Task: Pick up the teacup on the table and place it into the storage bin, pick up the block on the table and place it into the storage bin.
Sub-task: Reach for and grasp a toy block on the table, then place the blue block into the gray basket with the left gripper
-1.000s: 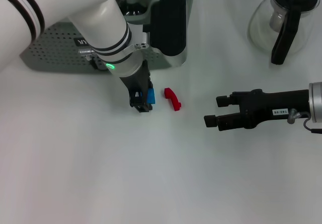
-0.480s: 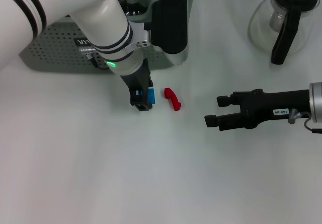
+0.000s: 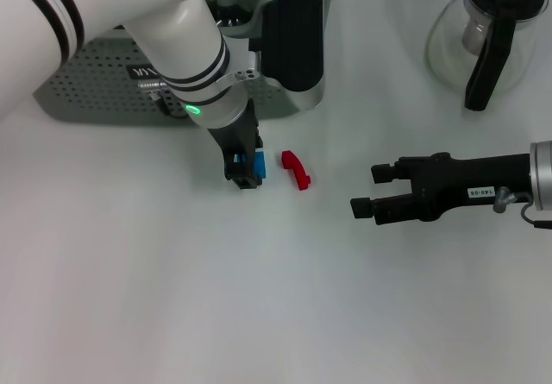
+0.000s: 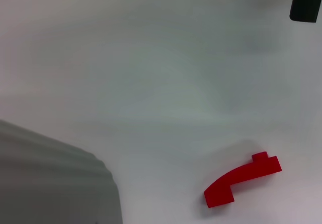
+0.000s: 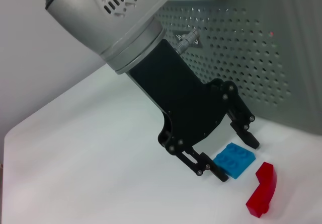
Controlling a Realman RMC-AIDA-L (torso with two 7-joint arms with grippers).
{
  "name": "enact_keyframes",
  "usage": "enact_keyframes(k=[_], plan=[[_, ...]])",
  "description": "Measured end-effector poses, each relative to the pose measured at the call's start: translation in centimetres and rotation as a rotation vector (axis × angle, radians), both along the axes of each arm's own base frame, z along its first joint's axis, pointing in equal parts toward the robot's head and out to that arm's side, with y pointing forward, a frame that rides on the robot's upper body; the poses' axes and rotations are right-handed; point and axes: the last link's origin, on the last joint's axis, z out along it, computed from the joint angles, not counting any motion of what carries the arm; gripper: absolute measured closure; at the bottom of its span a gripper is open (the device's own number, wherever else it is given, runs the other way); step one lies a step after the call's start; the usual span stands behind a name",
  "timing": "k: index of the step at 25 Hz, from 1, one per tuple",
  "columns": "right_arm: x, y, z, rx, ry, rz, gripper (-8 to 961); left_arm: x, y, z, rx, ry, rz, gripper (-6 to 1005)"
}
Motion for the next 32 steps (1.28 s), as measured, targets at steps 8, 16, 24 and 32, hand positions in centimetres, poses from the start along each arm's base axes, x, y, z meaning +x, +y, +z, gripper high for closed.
enact_keyframes(k=[8,16,24,32], plan=[[0.0,-0.1,-0.1,-0.001,0.002,-0.002,56,0.2,0.0,-0.1,-0.002,0.006,0.014,507],[0.2,-0.2,-0.1,-0.001,0.001,-0.004,56,0.2,0.0,-0.1,-0.005,0.012,0.017,524],[0.2,-0.1,0.0,0.000,0.000,-0.004,56,0.7,-0.2,0.4,-0.015,0.009,0.033,595],[0.3,-0.1,0.2,0.005,-0.003,-0.007,57,2.7,-2.9,5.6,-0.103,-0.189,0.213,596]])
